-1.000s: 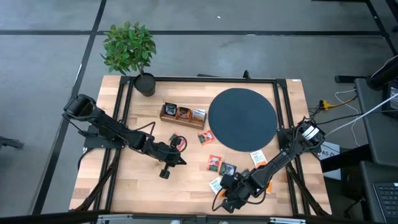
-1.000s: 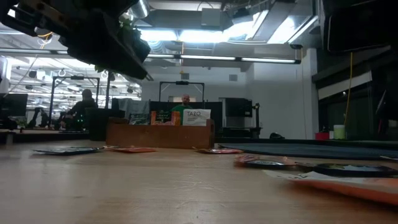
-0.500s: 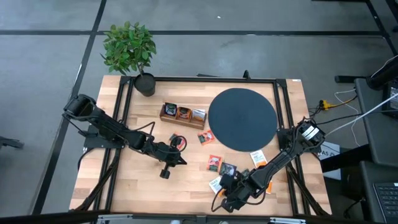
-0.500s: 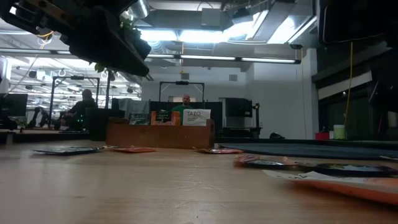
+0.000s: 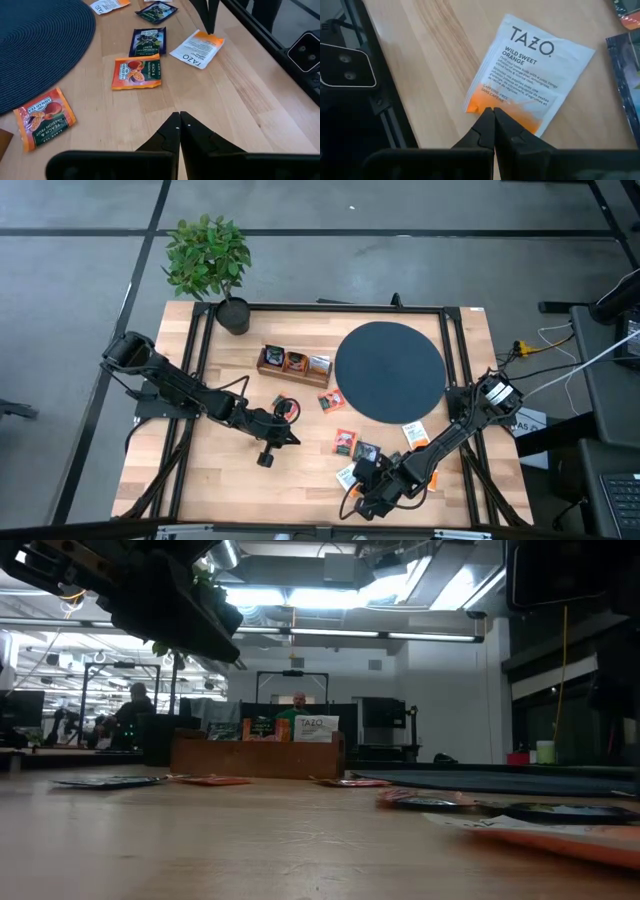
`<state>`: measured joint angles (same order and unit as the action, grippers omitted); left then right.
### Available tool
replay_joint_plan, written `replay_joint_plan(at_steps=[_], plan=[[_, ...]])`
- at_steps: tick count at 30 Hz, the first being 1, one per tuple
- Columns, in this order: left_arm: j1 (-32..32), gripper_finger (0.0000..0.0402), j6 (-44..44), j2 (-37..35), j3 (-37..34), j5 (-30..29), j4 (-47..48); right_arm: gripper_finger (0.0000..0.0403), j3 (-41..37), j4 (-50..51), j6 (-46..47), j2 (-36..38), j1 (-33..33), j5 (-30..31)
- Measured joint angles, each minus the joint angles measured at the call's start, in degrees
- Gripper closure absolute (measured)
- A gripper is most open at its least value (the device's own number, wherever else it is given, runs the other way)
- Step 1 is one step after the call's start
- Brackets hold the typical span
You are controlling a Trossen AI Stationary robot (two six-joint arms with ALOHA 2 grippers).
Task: Pick & Place Tea
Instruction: Put the left white tea bag into the right section of the wooden organizer
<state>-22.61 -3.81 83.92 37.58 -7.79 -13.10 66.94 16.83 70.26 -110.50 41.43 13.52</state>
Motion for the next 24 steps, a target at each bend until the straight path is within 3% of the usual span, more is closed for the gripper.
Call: replay_joint_plan(at_steps=[15, 24], plan=[[0.00, 0.0396, -0.21, -0.02, 0.04, -0.02, -0.42, 0.0400, -0.55, -0.95, -0.09, -1.94, 0.00, 0.20], [1.36, 0.0387, -11.99, -0.02, 0.07, -2.75, -3.24, 0.0400, -0.58, -1.58, -3.01, -3.52, 0.02, 0.86]])
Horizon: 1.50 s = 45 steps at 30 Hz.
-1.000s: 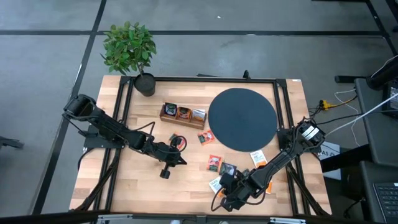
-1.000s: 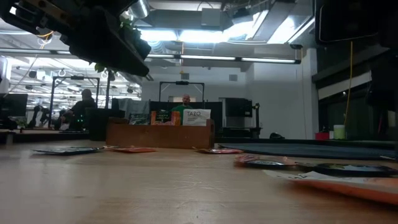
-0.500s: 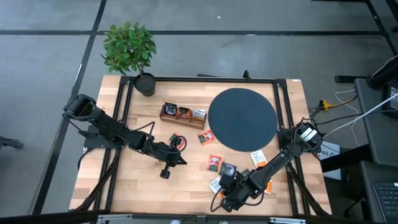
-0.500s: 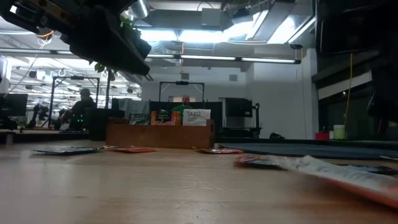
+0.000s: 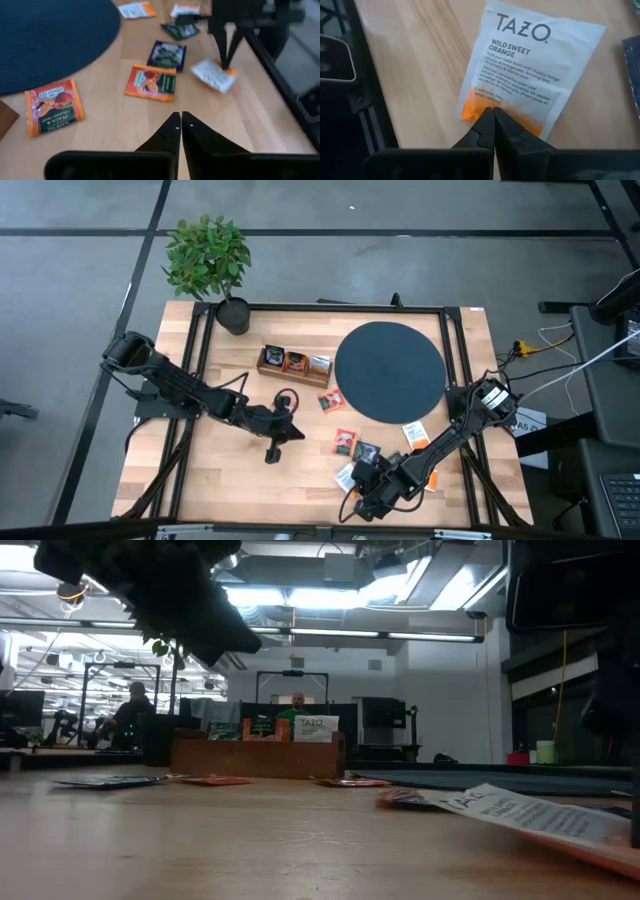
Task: Pick & Place Tea
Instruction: Put the left white tea bag into the right section of the wooden organizer
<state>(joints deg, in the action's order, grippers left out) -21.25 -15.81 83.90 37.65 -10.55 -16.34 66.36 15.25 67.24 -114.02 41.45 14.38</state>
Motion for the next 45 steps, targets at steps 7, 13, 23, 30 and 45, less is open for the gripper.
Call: replay_joint_plan(at_steps=[7, 13, 23, 30, 45], plan=[[1.99, 0.0336, -7.83, 0.00, 0.00, 1.77, -1.94, 0.0400, -0.05, -0.10, -5.99, -0.15, -1.39, -0.64], [2.84, 0.0280, -14.92, 3.25, 0.04, 5.64, -6.22, 0.0400, -0.12, -0.19, -9.47, -0.19, -3.94, -0.51], [4.17, 0.0229, -29.18, 12.01, 0.02, 12.48, -15.69, 0.0400, -0.23, -1.50, -14.17, -0.32, -7.56, -0.51], [4.16, 0.0227, -30.50, 17.33, 2.55, 13.46, -16.70, 0.0400, -0.25, -2.33, -16.52, -0.32, -9.16, -0.50], [4.58, 0.0226, -28.38, 22.61, 9.64, 14.76, -7.08, 0.0400, -0.29, -3.75, -19.50, -0.40, -10.22, -0.38]])
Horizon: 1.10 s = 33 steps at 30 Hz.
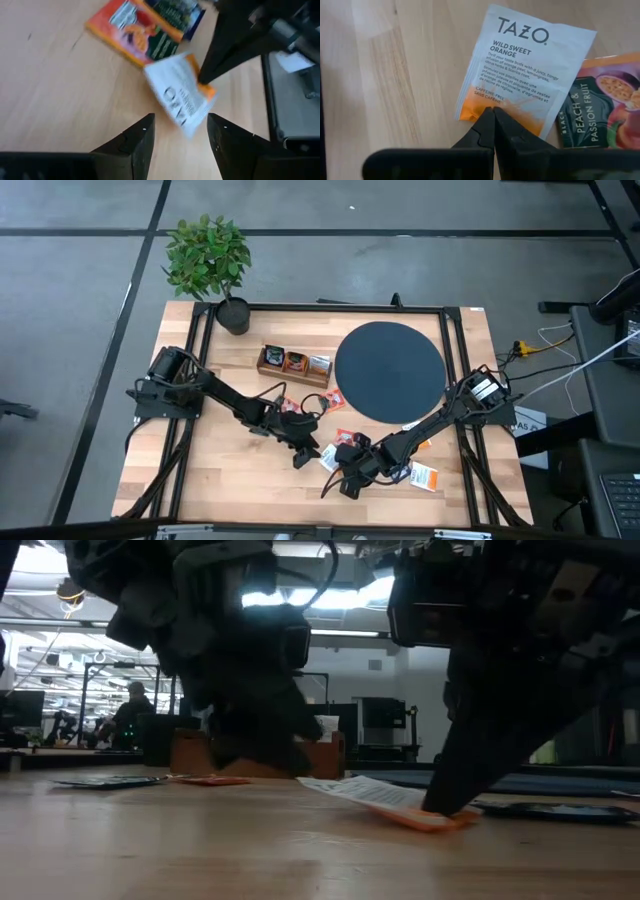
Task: Pick & Place Tea
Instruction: Put the left white tea bag into the right section of the wooden organizer
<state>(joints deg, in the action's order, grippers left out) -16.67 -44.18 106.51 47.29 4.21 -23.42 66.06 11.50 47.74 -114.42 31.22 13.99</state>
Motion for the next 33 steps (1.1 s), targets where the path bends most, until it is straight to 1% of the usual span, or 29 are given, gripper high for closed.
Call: replay_joint_plan(at_steps=[5, 10, 18, 22, 33], plan=[[0.48, 0.0226, -0.01, -0.05, 0.95, -1.16, 0.56, 0.0400, 0.00, -0.41, -0.28, -0.03, -0.29, -0.02], [0.71, 0.0226, -0.46, -0.03, 1.64, -1.73, 4.57, 0.0400, 0.00, -0.51, -1.23, -0.03, -0.53, -0.07], [0.73, 0.0226, -1.70, -0.05, 1.70, -2.36, 5.16, 0.0400, -0.02, -1.04, -1.77, -0.03, -1.30, -0.10], [0.73, 0.0226, -2.75, -0.05, 1.68, -2.93, 8.26, 0.0400, -0.02, -1.10, -1.90, -0.03, -1.54, -0.09], [0.73, 0.0226, -4.58, -0.05, 1.68, -2.70, 8.08, 0.0400, -0.02, -2.17, -3.51, -0.03, -2.84, -0.12]])
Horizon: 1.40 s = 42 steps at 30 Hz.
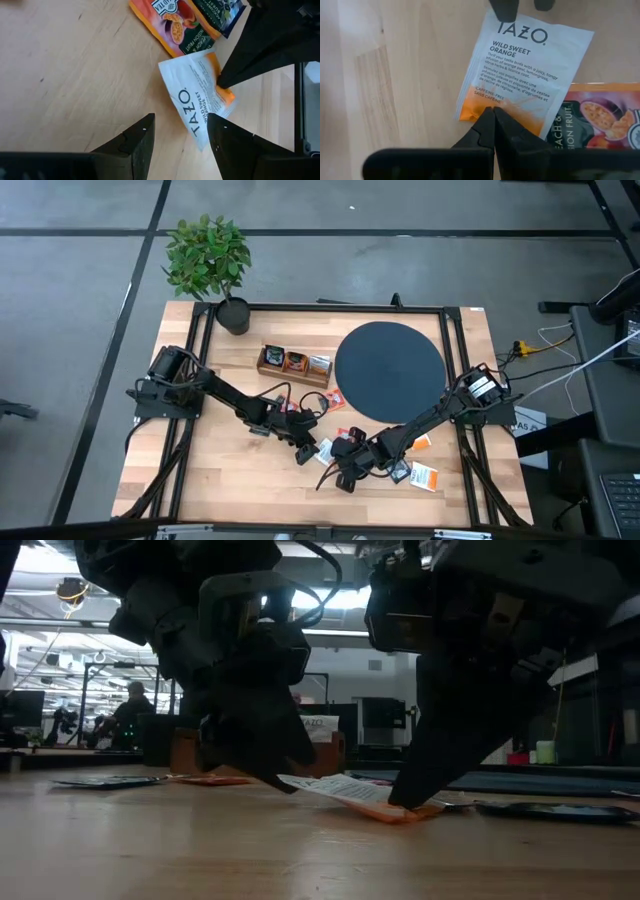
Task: Pick & Place Tea
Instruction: Put the left white tea bag into the right section of the wooden organizer
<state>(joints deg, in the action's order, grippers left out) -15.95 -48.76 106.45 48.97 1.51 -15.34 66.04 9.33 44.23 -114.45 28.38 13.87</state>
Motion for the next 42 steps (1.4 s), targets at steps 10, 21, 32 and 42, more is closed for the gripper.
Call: replay_joint_plan(at_steps=[10, 21, 32, 42], plan=[[-0.02, 0.0226, -0.04, 0.00, 0.00, 1.29, -0.44, 0.0400, 0.00, -0.43, -1.27, 0.00, -1.23, 0.00], [-0.11, 0.0251, -0.04, 0.00, -0.02, 1.02, -0.81, 0.0400, 0.00, -1.04, -2.73, 0.00, -2.45, -0.36], [-0.06, 0.0341, 1.35, 0.00, -0.04, -0.28, -0.91, 0.0400, -0.02, -1.28, -2.73, 0.00, -2.43, -0.44], [-0.06, 0.0398, 4.42, -0.02, -0.04, -0.01, -1.20, 0.0400, -0.04, 1.06, -4.72, 2.15, -2.40, -1.99]])
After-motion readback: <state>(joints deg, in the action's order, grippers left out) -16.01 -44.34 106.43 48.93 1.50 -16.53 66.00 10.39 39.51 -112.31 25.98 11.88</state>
